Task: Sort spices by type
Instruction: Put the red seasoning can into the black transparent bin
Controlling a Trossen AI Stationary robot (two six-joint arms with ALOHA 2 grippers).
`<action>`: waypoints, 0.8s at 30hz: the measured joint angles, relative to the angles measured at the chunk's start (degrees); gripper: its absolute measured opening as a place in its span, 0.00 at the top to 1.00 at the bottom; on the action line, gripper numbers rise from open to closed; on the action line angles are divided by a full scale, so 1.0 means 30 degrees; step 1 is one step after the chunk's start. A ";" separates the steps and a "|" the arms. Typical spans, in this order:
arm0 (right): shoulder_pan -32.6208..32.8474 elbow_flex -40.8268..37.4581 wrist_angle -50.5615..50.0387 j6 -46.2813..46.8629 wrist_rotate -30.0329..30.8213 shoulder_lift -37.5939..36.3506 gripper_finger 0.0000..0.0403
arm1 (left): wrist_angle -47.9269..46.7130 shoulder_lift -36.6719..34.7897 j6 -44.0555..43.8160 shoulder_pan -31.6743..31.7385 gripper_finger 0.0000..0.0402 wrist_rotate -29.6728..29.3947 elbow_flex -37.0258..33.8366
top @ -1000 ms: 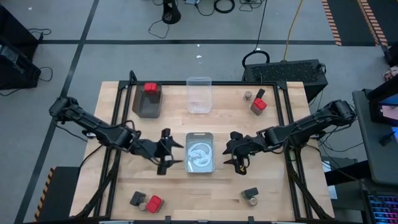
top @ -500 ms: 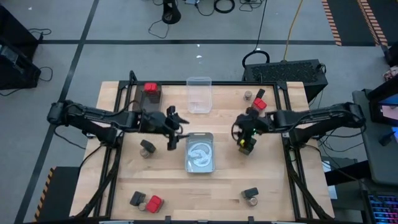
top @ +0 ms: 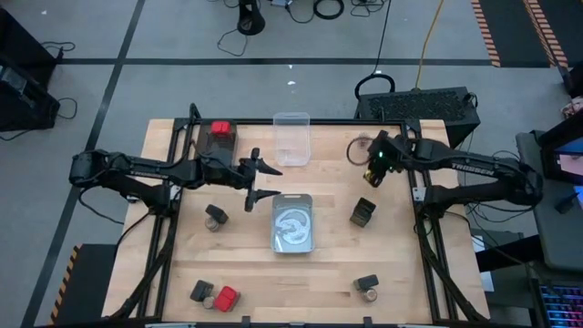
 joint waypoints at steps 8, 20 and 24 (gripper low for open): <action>-0.3121 0.0437 -0.0511 -0.1970 -0.0260 0.0000 0.30 | -0.0178 0.0000 0.1044 0.0000 0.31 0.0394 0.0004; -0.5689 0.0437 -0.1059 -0.3068 -0.1184 0.1921 0.14 | -0.0083 0.0000 0.1983 0.0000 0.31 0.0818 0.0004; -0.6277 0.0437 -0.1036 -0.4066 -0.1364 0.2968 0.12 | -0.0123 0.0000 0.1972 0.0000 0.31 0.0981 0.0004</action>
